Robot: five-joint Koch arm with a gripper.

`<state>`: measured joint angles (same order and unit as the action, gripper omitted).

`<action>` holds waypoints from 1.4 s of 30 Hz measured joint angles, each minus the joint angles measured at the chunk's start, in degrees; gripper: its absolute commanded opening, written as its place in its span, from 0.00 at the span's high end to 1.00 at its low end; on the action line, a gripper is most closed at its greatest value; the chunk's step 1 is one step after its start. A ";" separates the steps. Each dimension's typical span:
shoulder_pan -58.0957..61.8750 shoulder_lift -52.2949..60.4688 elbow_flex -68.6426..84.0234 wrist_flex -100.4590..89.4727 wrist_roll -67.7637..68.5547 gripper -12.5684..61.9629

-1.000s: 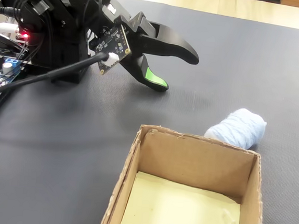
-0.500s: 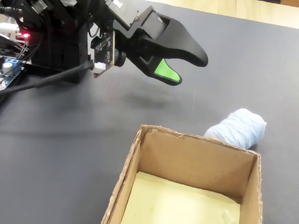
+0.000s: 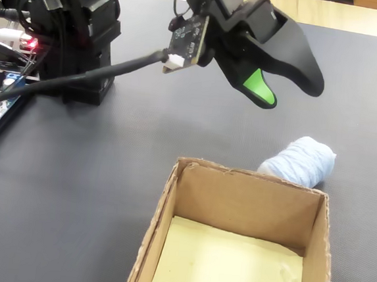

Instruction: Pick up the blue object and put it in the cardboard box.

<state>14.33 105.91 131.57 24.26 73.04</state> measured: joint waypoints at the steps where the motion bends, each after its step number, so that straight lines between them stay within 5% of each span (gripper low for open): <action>1: 0.09 -0.44 -0.35 0.00 0.00 0.38; 19: 5.27 -21.80 -10.63 1.41 1.05 0.39; 27: 5.54 -24.79 -13.80 0.00 1.49 0.61; 33: 6.86 -25.22 -12.57 -5.71 1.85 0.88; 42: 7.73 -21.09 -5.62 -22.94 5.54 0.89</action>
<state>22.06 84.81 125.95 1.32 78.57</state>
